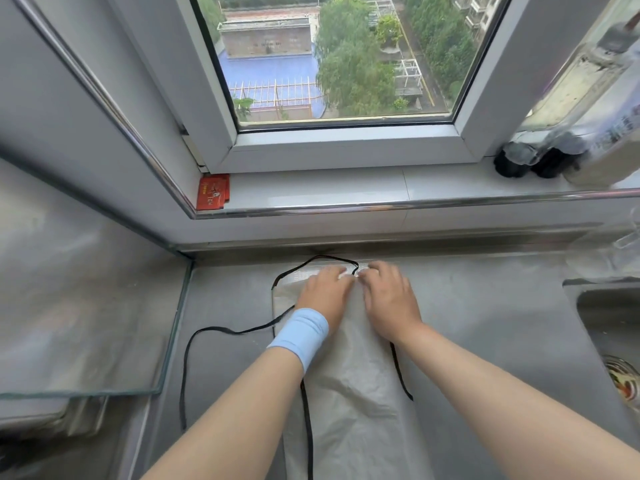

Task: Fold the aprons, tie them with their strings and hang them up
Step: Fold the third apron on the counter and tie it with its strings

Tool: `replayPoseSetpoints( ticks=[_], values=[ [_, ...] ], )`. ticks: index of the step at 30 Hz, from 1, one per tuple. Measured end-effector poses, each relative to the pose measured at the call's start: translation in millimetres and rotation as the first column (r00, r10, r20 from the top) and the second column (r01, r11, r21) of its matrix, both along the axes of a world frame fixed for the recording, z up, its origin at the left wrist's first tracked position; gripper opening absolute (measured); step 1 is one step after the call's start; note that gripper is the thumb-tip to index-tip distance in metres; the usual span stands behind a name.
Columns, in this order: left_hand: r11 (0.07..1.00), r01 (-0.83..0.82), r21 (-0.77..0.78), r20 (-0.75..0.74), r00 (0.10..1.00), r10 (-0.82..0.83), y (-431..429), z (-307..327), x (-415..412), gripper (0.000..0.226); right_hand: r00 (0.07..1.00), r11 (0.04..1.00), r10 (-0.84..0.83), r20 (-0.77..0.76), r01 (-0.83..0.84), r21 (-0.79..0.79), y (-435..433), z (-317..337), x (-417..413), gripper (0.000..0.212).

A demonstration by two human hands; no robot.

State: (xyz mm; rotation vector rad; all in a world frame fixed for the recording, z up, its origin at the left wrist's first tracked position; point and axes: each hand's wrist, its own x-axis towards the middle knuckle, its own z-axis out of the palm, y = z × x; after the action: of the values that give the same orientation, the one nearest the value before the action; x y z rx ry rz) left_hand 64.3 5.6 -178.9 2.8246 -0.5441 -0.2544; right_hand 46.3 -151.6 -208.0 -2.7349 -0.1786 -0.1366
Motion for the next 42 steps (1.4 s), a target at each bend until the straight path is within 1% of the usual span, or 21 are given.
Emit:
replayPoseSetpoints(
  ticks=[2, 4, 5, 7, 10, 12, 14, 15, 18, 19, 20, 23, 26, 28, 29, 31, 33, 35, 37, 39, 42],
  values=[
    [0.983, 0.090, 0.161, -0.036, 0.996, -0.085, -5, -17, -11, 0.045, 0.995, 0.998, 0.069, -0.066, -0.068, 0.013, 6, -9, -16, 0.038],
    [0.956, 0.073, 0.283, -0.095, 0.994, -0.048, 1, -31, -18, 0.058, 0.967, 0.994, 0.090, -0.239, -0.101, -0.034, 10, -17, -24, 0.055],
    [0.949, 0.064, 0.310, -0.112, 0.993, -0.030, 6, -37, -21, 0.065, 0.941, 0.991, 0.085, -0.328, -0.114, -0.069, 9, -22, -26, 0.061],
    [0.939, 0.076, 0.337, -0.130, 0.991, -0.034, 16, -45, -27, 0.075, 0.910, 0.975, 0.090, -0.405, -0.163, -0.149, 5, -29, -24, 0.071],
    [0.926, 0.042, 0.374, -0.071, 0.997, -0.016, 30, -48, -34, 0.078, 0.913, 0.954, 0.107, -0.395, -0.206, -0.218, 1, -32, -20, 0.085],
    [0.928, 0.056, 0.369, 0.027, 0.997, -0.070, 32, -45, -45, 0.065, 0.922, 0.948, 0.104, -0.373, -0.206, -0.244, 2, -34, -20, 0.086],
    [0.940, 0.205, 0.272, 0.113, 0.964, -0.242, 25, -44, -61, 0.047, 0.930, 0.939, 0.086, -0.356, -0.196, -0.283, 6, -33, -23, 0.087],
    [0.947, 0.237, 0.216, 0.137, 0.953, -0.270, 20, -43, -70, 0.044, 0.932, 0.929, 0.072, -0.355, -0.192, -0.316, 7, -31, -24, 0.088],
    [0.989, 0.134, 0.064, 0.035, 0.990, -0.136, 11, -34, -89, 0.044, 0.943, 0.917, 0.043, -0.330, -0.168, -0.361, 12, -23, -37, 0.087],
    [0.990, 0.115, 0.082, -0.010, 0.993, -0.114, 12, -32, -91, 0.050, 0.945, 0.926, 0.058, -0.321, -0.171, -0.338, 15, -18, -45, 0.085],
    [0.980, 0.122, 0.155, -0.062, 0.992, -0.114, 15, -31, -94, 0.060, 0.945, 0.936, 0.092, -0.314, -0.189, -0.297, 17, -14, -56, 0.082],
    [0.897, 0.219, 0.384, -0.152, 0.973, -0.172, 32, -28, -104, 0.087, 0.923, 0.946, 0.206, -0.324, -0.273, -0.177, 18, -8, -95, 0.078],
    [0.859, 0.208, 0.467, -0.170, 0.975, -0.144, 50, -29, -129, 0.099, 0.909, 0.923, 0.253, -0.330, -0.330, -0.200, 8, -19, -132, 0.074],
    [0.876, 0.180, 0.447, -0.134, 0.982, -0.134, 52, -25, -147, 0.092, 0.917, 0.904, 0.222, -0.332, -0.321, -0.283, 4, -28, -146, 0.071],
    [0.887, 0.189, 0.422, -0.076, 0.982, -0.173, 49, -23, -157, 0.080, 0.927, 0.903, 0.201, -0.317, -0.300, -0.307, 4, -30, -150, 0.069],
    [0.900, 0.283, 0.332, -0.037, 0.957, -0.287, 34, -23, -177, 0.055, 0.941, 0.909, 0.168, -0.295, -0.263, -0.324, 7, -30, -153, 0.067],
    [0.921, 0.299, 0.252, -0.040, 0.954, -0.298, 21, -22, -197, 0.044, 0.949, 0.902, 0.152, -0.277, -0.247, -0.354, 12, -25, -157, 0.066],
    [0.963, 0.194, 0.189, -0.083, 0.980, -0.181, 20, -24, -213, 0.053, 0.953, 0.896, 0.158, -0.258, -0.249, -0.367, 17, -21, -168, 0.064],
    [0.965, 0.129, 0.230, -0.146, 0.985, -0.097, 31, -34, -228, 0.076, 0.947, 0.906, 0.203, -0.250, -0.279, -0.318, 19, -22, -188, 0.063],
    [0.959, 0.148, 0.243, -0.186, 0.977, -0.104, 46, -45, -244, 0.094, 0.926, 0.898, 0.258, -0.276, -0.335, -0.286, 14, -28, -214, 0.069],
    [0.956, 0.162, 0.245, -0.155, 0.980, -0.126, 62, -49, -256, 0.104, 0.916, 0.883, 0.244, -0.319, -0.346, -0.317, -3, -34, -241, 0.075]
  ],
)
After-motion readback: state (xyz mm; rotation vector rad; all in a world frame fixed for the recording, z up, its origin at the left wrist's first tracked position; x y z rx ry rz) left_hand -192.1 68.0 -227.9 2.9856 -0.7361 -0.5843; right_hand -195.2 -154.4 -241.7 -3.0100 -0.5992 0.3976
